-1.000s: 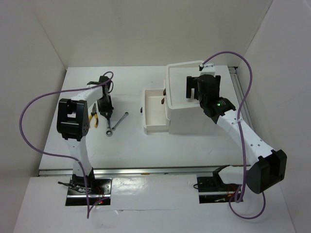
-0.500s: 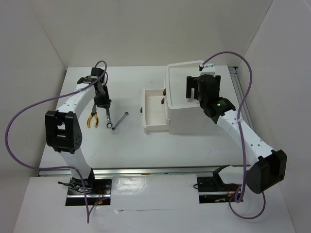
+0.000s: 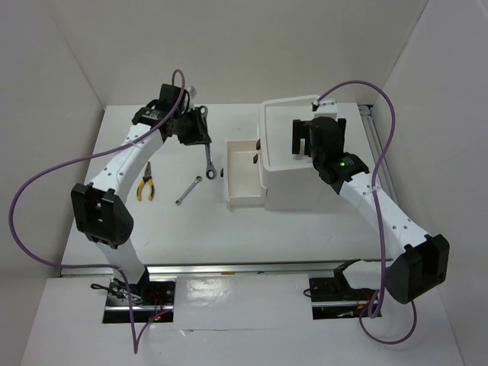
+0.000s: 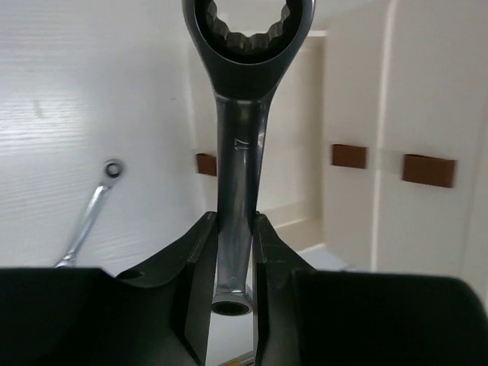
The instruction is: Sort the tools into containers
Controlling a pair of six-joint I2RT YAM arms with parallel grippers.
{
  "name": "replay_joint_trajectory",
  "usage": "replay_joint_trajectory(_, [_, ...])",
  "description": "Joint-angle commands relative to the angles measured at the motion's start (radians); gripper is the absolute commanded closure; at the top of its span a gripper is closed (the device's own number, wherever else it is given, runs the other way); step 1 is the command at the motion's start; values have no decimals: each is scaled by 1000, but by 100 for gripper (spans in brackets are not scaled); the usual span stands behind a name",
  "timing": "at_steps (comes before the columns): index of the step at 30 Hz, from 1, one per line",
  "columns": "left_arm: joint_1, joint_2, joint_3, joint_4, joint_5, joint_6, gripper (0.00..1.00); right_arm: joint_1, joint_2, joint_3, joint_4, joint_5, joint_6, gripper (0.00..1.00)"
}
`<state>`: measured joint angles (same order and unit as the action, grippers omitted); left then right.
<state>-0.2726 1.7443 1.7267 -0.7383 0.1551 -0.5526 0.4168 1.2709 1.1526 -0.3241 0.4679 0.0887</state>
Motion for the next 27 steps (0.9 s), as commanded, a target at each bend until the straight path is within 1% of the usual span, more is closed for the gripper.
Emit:
replay_joint_trajectory(1, [-54, 60, 63, 73, 98, -87, 100, 53, 61, -48, -179, -103, 43, 0])
replay_joint_trajectory(3, [-91, 104, 76, 114, 125, -111, 100, 53, 61, -48, -179, -94, 43, 0])
replay_joint_trajectory(4, [-102, 119, 76, 141, 138, -147, 100, 53, 61, -48, -179, -94, 43, 0])
replay_joint_trajectory(6, [-120, 159, 89, 158, 156, -177, 100, 53, 61, -48, -179, -94, 43, 0])
replay_joint_trajectory(9, [-163, 268, 112, 220, 149, -202, 100, 53, 61, -48, -179, -94, 52, 0])
replay_joint_trajectory(14, [-186, 340, 100, 293, 163, -217, 100, 53, 51, -48, -179, -103, 52, 0])
replay_joint_trajectory(15, [-186, 340, 114, 260, 147, -217, 97, 53, 51, -48, -179, -103, 52, 0])
replay_joint_trajectory(16, [-198, 340, 114, 260, 136, -201, 87, 53, 51, -48, -179, -103, 52, 0])
replay_joint_trajectory(17, [-211, 340, 114, 251, 124, -201, 75, 53, 51, -48, -179, -103, 52, 0])
replay_joint_trajectory(18, [-211, 307, 94, 251, 107, -187, 50, 53, 51, -48, -179, -103, 52, 0])
replay_joint_trajectory(19, [-220, 287, 61, 251, 71, -175, 39, 53, 62, -48, -179, -103, 52, 0])
replay_joint_trajectory(20, [-220, 265, 50, 237, 70, -175, 34, 53, 71, -39, -179, -103, 52, 0])
replay_joint_trajectory(22, [-220, 192, 21, 237, 29, -153, 29, 53, 71, -39, -179, -103, 52, 0])
replay_joint_trajectory(24, [-211, 137, -10, 228, 29, -132, 22, 53, 71, -39, -179, -113, 52, 0])
replay_joint_trajectory(27, [-185, 51, -10, 148, -84, -113, 22, 53, 71, -39, -179, -114, 52, 0])
